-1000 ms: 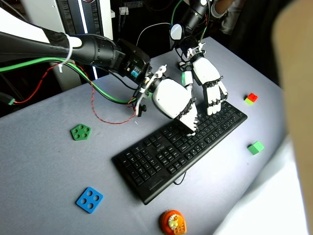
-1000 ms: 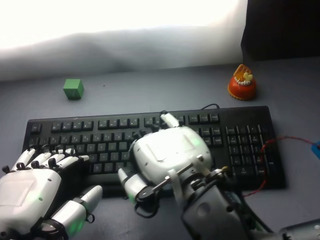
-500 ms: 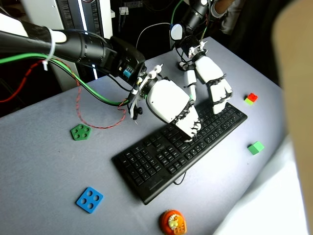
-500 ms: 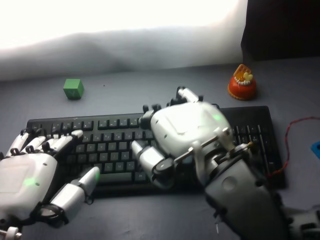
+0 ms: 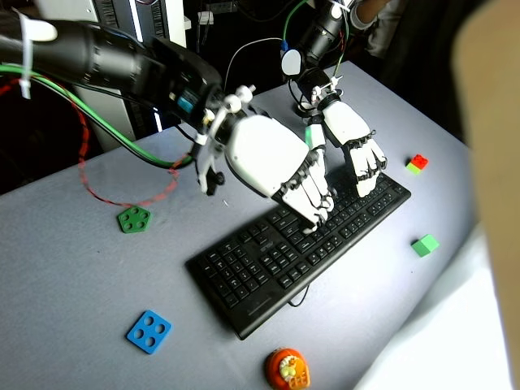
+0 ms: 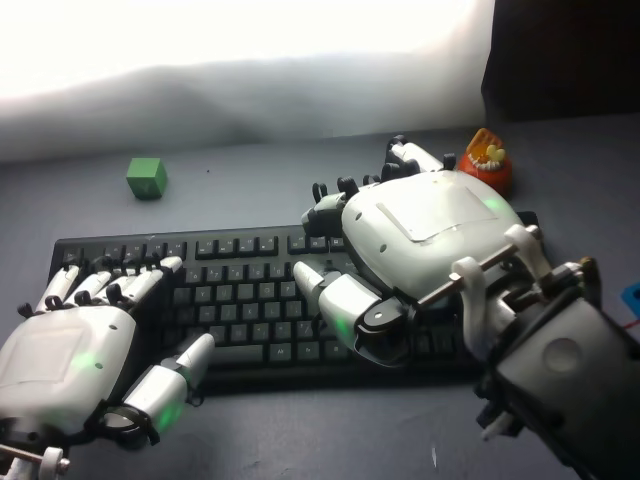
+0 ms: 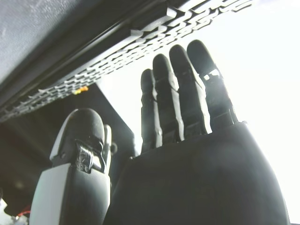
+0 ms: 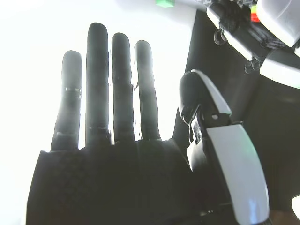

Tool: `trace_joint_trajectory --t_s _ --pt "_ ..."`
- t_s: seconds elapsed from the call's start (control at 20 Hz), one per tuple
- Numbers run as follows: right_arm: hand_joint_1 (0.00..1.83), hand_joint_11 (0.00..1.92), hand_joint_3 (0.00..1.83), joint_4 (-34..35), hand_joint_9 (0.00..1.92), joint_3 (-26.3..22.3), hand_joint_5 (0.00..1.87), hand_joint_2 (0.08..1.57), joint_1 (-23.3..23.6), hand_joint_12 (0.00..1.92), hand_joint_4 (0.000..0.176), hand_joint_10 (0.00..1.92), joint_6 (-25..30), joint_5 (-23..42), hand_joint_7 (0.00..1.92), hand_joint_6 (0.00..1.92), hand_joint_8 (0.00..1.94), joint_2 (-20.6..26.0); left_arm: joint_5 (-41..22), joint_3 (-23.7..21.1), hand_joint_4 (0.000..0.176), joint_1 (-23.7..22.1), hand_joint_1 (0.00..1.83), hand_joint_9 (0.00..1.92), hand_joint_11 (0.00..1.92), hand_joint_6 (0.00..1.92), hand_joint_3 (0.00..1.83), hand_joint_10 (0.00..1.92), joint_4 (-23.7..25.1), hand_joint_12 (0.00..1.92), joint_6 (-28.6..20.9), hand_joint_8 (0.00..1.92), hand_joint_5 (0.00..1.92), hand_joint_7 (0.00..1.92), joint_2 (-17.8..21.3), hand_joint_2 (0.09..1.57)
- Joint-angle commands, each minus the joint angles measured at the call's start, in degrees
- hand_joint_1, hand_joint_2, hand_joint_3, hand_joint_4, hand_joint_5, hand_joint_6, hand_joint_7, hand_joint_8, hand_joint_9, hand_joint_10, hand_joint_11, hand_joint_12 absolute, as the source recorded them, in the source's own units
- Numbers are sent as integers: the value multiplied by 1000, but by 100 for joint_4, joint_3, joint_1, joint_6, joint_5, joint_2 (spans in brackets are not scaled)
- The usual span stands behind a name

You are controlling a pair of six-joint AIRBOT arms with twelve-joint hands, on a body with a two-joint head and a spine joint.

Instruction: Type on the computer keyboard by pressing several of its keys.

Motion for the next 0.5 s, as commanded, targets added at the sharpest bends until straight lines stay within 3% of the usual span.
trace_joint_trajectory --t_s 0.0,0.2,0.3,0.35,0.45 --pt "218 0 2 -508 671 -119 616 1452 101 1481 0 72 -37 298 667 69 5 103 563 69 2 -37 466 232 0 4 0 477 301 1260 -11 5 335 420 -48 1332" --pt "243 0 1 -508 675 -401 614 1450 191 1493 0 74 -76 348 671 66 3 393 527 164 27 -118 786 150 0 1 0 541 304 1258 -10 2 239 329 -114 1195" --pt "240 0 2 -507 674 -413 620 1452 189 1478 0 74 -41 325 668 66 2 423 508 169 63 -139 954 31 0 0 0 534 305 1163 -7 0 135 185 -120 1100" --pt "228 0 3 -507 670 -412 618 1456 182 1475 0 72 -34 323 663 64 0 424 508 174 76 -139 1057 5 0 0 0 453 308 1101 -4 0 110 129 -127 1030" --pt "239 0 3 -507 665 -414 621 1458 179 1484 0 71 -11 303 658 64 0 421 485 177 84 -137 1077 0 0 0 0 172 427 818 0 0 8 12 -133 1017"
